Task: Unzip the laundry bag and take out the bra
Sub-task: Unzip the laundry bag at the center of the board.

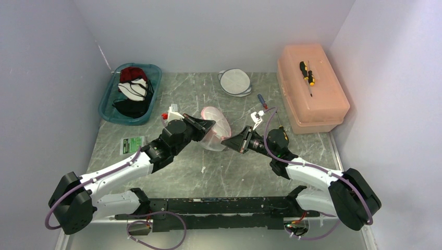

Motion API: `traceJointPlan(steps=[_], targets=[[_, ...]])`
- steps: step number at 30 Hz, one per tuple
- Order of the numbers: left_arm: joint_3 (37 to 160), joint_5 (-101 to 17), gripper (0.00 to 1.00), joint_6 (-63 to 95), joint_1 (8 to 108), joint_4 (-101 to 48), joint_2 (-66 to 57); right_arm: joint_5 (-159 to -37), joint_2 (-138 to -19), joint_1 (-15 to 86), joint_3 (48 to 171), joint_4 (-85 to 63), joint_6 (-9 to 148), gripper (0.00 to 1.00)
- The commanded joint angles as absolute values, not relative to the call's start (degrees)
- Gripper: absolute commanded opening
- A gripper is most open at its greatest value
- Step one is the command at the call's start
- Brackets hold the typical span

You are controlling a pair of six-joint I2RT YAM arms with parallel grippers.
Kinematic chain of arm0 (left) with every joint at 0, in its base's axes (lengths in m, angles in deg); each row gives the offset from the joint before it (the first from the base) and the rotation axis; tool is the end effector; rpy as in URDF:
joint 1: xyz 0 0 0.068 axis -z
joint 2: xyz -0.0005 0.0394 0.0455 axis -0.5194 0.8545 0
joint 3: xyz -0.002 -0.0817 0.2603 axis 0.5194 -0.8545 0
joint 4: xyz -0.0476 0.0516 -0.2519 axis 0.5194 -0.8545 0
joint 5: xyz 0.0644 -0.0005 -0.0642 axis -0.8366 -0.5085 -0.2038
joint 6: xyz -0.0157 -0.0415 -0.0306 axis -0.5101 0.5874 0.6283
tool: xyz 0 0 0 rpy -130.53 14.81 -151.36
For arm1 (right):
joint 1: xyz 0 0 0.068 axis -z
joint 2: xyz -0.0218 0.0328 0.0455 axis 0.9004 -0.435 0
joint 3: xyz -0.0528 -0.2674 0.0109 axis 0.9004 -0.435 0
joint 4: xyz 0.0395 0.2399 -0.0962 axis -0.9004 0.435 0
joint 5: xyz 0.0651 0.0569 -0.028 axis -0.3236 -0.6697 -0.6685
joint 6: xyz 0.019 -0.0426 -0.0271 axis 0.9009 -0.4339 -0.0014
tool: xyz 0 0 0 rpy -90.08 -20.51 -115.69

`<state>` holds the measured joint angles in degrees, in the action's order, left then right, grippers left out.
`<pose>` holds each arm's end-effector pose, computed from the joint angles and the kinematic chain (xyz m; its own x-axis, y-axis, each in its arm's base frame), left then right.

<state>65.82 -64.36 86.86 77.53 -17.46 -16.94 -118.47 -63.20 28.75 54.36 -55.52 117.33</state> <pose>0.1834 -0.1787 0.2799 -0.5487 -0.8173 -0.1759 -0.0873 0.2653 -0.9602 0.1789 0.1484 0.2204 -0.7465 0.3501 -0.5659 -0.5013 0.2633 0.8242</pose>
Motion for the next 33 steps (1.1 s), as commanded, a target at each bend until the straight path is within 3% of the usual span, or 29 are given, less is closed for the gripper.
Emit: traceJointPlan(steps=[1, 5, 10, 14, 20, 25, 33], targets=[[67.6, -64.4, 0.03, 87.6, 77.9, -15.2, -17.9, -117.7, -63.0, 28.6, 56.1, -57.0, 116.1, 0.11], [67.6, -64.3, 0.03, 87.5, 77.9, -15.0, -17.8, -118.2, -63.1, 28.5, 55.9, -58.4, 116.6, 0.12], [67.6, -64.2, 0.03, 87.5, 78.1, -14.8, -17.6, -118.7, -63.2, 28.5, 56.2, -59.4, 116.9, 0.25], [67.8, -64.2, 0.03, 87.4, 78.2, -14.7, -17.4, -118.7, -63.4, 28.3, 56.6, -59.6, 117.1, 0.26], [67.8, -64.0, 0.03, 87.5, 78.4, -14.3, -16.9, -118.3, -63.8, 28.2, 56.8, -59.7, 117.4, 0.18], [67.7, -64.2, 0.03, 87.3, 78.5, -14.5, -17.3, -118.2, -63.6, 28.2, 56.6, -59.3, 117.4, 0.0], [67.2, -64.0, 0.03, 85.4, 78.4, -15.5, -18.3, -112.0, -57.3, 28.2, 57.4, -40.1, 109.2, 0.0]])
